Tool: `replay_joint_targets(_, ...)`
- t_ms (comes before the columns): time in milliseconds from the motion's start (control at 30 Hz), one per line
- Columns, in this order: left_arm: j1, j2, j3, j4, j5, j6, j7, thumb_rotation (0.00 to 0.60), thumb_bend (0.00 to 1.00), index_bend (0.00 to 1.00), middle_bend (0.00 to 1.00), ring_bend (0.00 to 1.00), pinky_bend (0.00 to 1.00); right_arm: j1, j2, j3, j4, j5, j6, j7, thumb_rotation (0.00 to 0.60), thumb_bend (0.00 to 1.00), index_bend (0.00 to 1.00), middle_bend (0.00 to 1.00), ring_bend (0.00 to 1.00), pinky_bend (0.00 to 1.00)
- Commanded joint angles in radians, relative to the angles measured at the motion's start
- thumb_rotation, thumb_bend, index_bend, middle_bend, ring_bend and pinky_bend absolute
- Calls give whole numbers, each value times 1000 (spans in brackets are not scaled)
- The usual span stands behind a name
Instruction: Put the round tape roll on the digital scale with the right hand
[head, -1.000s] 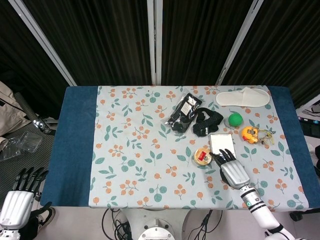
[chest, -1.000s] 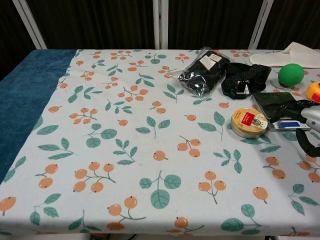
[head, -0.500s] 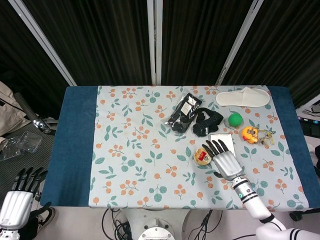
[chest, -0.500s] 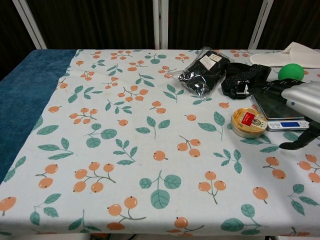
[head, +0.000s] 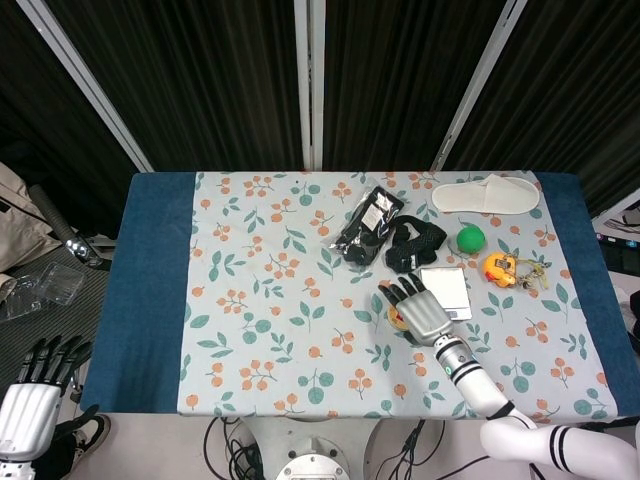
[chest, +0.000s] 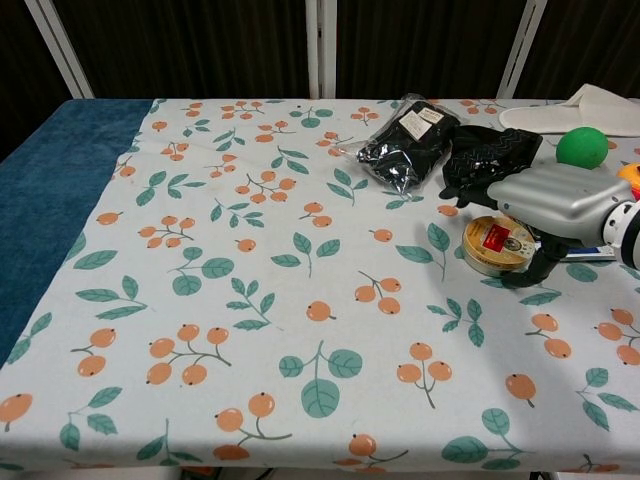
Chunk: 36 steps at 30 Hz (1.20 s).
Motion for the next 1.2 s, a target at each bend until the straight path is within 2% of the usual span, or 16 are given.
replay_joint_targets(33, 1, -1, 0, 2, -1, 2, -4, 600, 97, 145, 85, 0, 32, 15, -14, -9, 7, 41, 1, -25, 600, 241, 89, 177, 122, 0)
replay_joint_targets(267, 6, 0, 0, 6, -1, 9, -12, 600, 97, 148, 85, 0, 32, 29, -14, -26, 6, 88, 19, -38, 600, 275, 194, 212, 236, 0)
replay_joint_targets(533, 7, -2, 0, 6, -2, 8, -8, 600, 96, 164, 85, 0, 33, 12, -22, -41, 18, -18, 95, 50, 600, 304, 421, 345, 361, 0)
replay_joint_targets(800, 9, -3, 1, 9, -3, 8, -11, 600, 96, 167, 84, 0, 33, -19, 19, -36, 11, -78, 176, 117, 600, 308, 446, 360, 374, 0)
replay_joint_targets(967, 8, -6, -1, 16, -2, 8, -14, 600, 96, 167, 84, 0, 30, -46, 43, -29, 37, -25, 198, 121, 600, 308, 448, 360, 373, 0)
replay_joint_targets(1200, 7, -7, 1, 13, -2, 3, -11, 600, 96, 166, 85, 0, 28, -54, 27, -24, 104, 13, 195, 124, 600, 308, 448, 361, 372, 0)
